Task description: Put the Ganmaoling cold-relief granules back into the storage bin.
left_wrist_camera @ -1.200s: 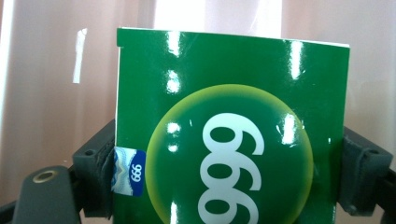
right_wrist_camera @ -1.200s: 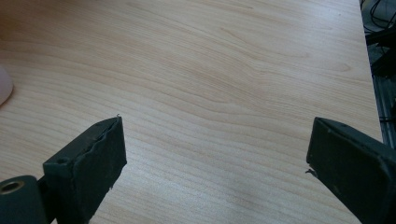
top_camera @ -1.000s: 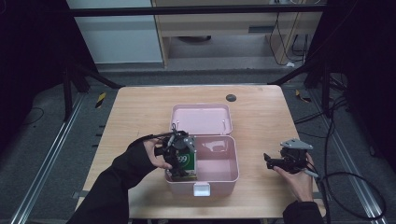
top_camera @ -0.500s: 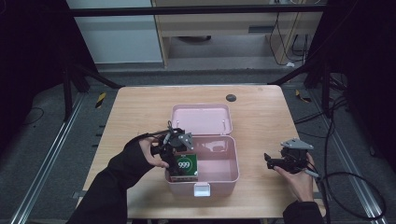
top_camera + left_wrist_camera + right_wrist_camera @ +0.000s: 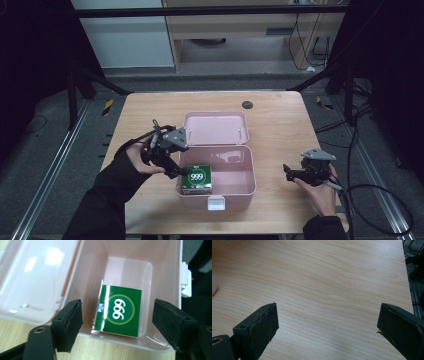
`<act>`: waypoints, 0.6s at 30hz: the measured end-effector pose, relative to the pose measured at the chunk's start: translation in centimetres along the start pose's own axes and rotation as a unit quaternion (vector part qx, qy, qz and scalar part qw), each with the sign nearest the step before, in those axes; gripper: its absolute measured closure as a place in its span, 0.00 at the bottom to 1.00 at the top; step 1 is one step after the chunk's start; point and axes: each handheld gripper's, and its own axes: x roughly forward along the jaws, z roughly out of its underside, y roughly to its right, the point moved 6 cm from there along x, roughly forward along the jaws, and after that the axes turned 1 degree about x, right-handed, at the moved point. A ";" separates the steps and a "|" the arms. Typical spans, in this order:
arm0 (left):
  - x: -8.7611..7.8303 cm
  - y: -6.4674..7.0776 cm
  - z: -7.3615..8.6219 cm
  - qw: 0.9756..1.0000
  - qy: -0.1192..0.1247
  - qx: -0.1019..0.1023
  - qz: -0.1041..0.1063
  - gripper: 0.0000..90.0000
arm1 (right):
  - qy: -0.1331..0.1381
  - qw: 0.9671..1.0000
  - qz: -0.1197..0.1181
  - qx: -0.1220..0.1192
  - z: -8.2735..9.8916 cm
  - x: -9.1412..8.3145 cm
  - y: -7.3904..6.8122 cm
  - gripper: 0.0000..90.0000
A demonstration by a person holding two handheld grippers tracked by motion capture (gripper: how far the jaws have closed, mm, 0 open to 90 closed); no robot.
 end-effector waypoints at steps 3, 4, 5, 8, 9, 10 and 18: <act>-1.2 -0.3 0.8 1.000 0.017 -0.020 -0.011 0.30 | -0.001 1.000 0.001 0.001 0.0 0.0 0.0 0.04; -1.6 -0.5 1.1 0.999 0.016 -0.023 -0.015 0.31 | -0.001 1.000 0.001 0.001 0.0 0.0 0.0 0.04; -2.0 -0.5 1.4 0.999 0.019 -0.027 -0.019 0.31 | -0.001 1.000 0.001 0.001 0.0 0.0 0.0 0.04; -2.9 -0.6 2.4 0.998 0.024 -0.045 -0.032 0.33 | -0.002 1.000 0.001 0.000 0.1 0.0 0.0 0.04; -3.1 -0.6 2.8 0.998 0.026 -0.049 -0.036 0.34 | -0.002 1.000 0.001 0.002 0.1 0.0 0.0 0.04; -3.3 -0.6 3.2 0.997 0.026 -0.055 -0.039 0.34 | -0.001 1.000 0.002 0.001 0.1 0.0 0.0 0.04; -3.7 -0.9 7.3 0.989 0.051 -0.119 -0.075 0.35 | -0.002 1.000 0.003 0.004 0.2 -0.1 0.0 0.04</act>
